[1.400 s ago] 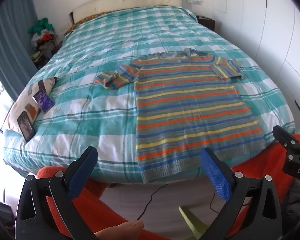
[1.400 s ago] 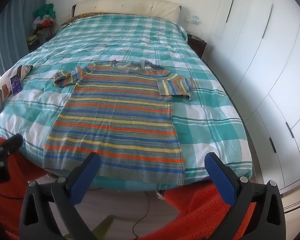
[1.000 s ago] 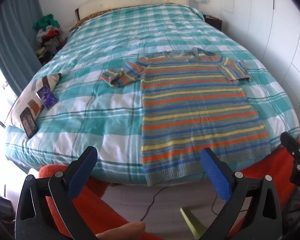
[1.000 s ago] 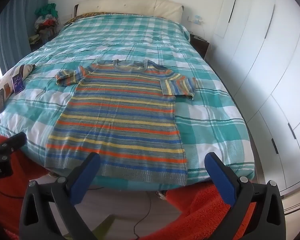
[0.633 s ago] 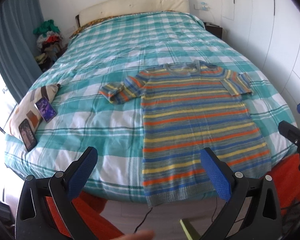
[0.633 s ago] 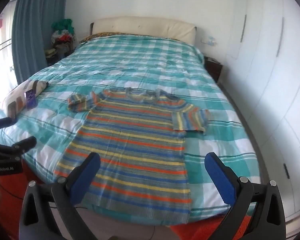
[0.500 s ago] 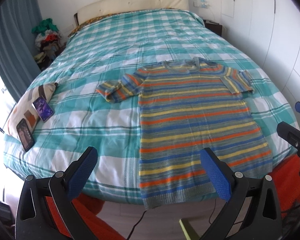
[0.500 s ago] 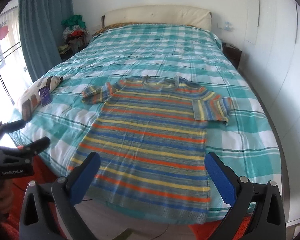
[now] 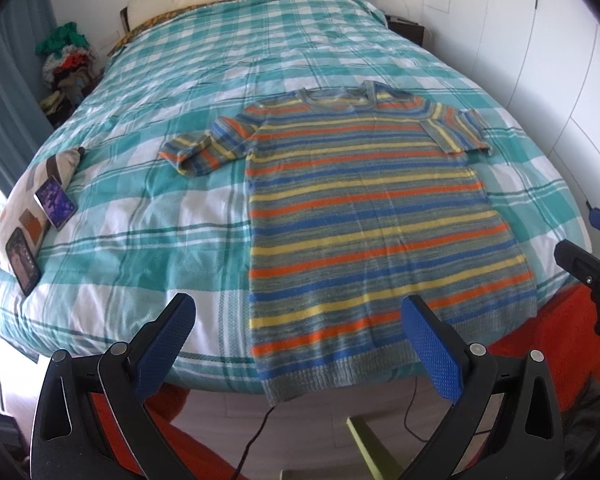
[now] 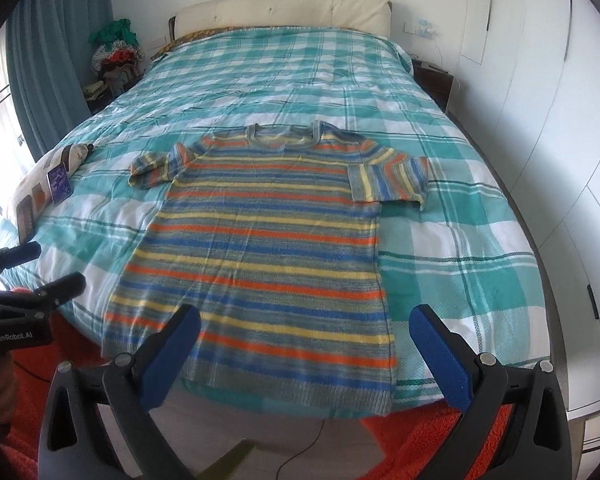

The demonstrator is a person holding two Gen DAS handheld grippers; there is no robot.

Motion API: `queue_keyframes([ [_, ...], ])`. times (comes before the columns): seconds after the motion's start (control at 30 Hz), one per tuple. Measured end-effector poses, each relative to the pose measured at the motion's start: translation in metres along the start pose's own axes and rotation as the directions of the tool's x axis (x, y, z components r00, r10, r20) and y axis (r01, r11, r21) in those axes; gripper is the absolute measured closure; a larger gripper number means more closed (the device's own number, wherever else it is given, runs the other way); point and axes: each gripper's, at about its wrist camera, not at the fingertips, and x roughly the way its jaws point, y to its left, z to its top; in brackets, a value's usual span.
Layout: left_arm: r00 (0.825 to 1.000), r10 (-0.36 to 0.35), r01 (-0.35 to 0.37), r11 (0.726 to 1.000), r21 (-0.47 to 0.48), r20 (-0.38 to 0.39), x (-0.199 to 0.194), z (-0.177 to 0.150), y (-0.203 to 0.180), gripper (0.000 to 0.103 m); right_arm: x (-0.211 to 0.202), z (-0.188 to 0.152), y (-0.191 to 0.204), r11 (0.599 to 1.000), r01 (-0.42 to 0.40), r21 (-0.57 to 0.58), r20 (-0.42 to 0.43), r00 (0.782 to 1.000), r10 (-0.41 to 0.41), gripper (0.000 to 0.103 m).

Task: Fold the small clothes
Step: 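Move the right gripper to the cuff of the striped sweater's sleeve, then grasp the sleeve cuff with the right gripper and pull it outward straight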

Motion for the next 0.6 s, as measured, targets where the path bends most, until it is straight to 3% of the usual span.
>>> queue_keyframes([
  [0.1, 1.0, -0.018, 0.019, 1.0, -0.013, 0.014, -0.003, 0.007, 0.003, 0.0, 0.025, 0.01, -0.004, 0.996, 0.004, -0.091, 0.078, 0.997, 0.003, 0.0],
  [0.2, 0.999, -0.012, 0.013, 1.0, -0.023, 0.043, -0.013, 0.014, 0.005, 0.0, 0.079, 0.041, -0.023, 0.987, 0.024, -0.16, 0.09, 0.996, -0.01, 0.002],
  [0.23, 0.999, -0.007, 0.008, 1.0, -0.03, 0.048, -0.016, 0.015, 0.007, 0.0, 0.1, 0.054, -0.032, 0.985, 0.036, -0.169, 0.082, 0.996, -0.022, 0.008],
  [0.3, 0.999, 0.002, 0.001, 0.999, -0.05, 0.05, -0.018, 0.015, 0.01, 0.0, 0.144, 0.083, -0.046, 0.982, 0.038, -0.183, 0.031, 0.999, -0.033, 0.019],
  [0.37, 0.999, 0.006, -0.003, 0.997, -0.075, 0.033, -0.015, 0.013, 0.015, 0.0, 0.191, 0.107, -0.053, 0.979, 0.015, -0.205, -0.054, 0.998, -0.026, 0.022],
  [0.43, 1.0, 0.01, -0.01, 0.995, -0.096, 0.001, -0.005, 0.011, 0.022, 0.0, 0.234, 0.122, -0.054, 0.972, 0.019, -0.234, -0.121, 0.991, -0.049, 0.035],
  [0.53, 0.999, 0.007, -0.013, 0.991, -0.132, -0.043, 0.004, 0.009, 0.029, 0.0, 0.286, 0.127, -0.054, 0.959, 0.034, -0.283, -0.196, 0.976, -0.092, 0.039],
  [0.57, 0.999, 0.004, -0.011, 0.99, -0.141, -0.052, 0.005, 0.007, 0.032, 0.0, 0.298, 0.124, -0.06, 0.962, 0.012, -0.274, -0.236, 0.969, -0.08, 0.047],
  [0.6, 0.998, 0.006, -0.015, 0.989, -0.149, -0.059, 0.006, 0.006, 0.034, 0.001, 0.301, 0.125, -0.068, 0.969, -0.015, -0.248, -0.254, 0.966, -0.05, 0.075],
])
